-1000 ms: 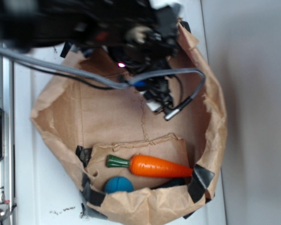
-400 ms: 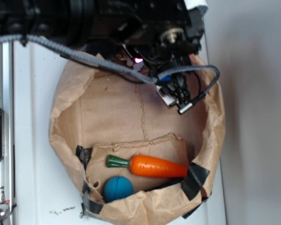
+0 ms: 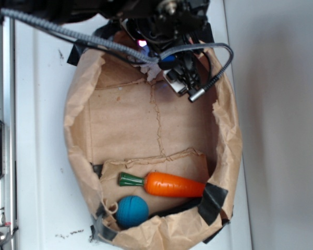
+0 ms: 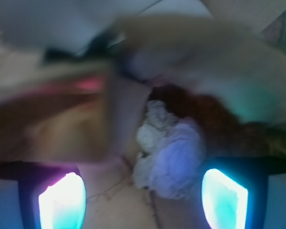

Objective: Grab the white paper.

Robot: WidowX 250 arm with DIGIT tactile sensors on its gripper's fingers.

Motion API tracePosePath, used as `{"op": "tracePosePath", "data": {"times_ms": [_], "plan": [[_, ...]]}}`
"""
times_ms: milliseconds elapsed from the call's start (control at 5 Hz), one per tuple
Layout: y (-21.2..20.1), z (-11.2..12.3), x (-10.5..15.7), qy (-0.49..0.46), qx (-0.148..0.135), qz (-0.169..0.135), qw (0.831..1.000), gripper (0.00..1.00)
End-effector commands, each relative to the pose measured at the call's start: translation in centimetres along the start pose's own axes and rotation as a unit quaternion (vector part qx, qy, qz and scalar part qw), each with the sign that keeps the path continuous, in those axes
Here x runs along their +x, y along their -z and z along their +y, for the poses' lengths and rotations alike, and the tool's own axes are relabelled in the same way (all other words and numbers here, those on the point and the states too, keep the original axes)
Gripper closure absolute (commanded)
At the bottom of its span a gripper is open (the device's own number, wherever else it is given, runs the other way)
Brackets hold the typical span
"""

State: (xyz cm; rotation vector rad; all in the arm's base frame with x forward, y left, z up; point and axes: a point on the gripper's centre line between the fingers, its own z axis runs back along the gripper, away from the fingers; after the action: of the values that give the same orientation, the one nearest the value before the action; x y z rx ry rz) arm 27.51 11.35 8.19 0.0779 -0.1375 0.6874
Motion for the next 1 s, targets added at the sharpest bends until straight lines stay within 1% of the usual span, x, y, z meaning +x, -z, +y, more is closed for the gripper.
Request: {"op": "tracePosePath", "data": {"times_ms": [0, 200, 400, 600, 800], "plan": [[1.3, 0.3, 1.2, -0.017, 0.039, -0.026, 0.999, 0.0], [2.8, -0.5, -0.1, 0.014, 0.048, -0.038, 0.998, 0.0], [3.4, -0.9, -0.5, 0.034, 0.047, -0.034, 0.998, 0.0], [3.2, -1.1, -0.3, 0.025, 0.034, -0.034, 0.999, 1.0], [2.3, -1.1, -0.1, 0.027, 0.017, -0.034, 0.999, 1.0]]}}
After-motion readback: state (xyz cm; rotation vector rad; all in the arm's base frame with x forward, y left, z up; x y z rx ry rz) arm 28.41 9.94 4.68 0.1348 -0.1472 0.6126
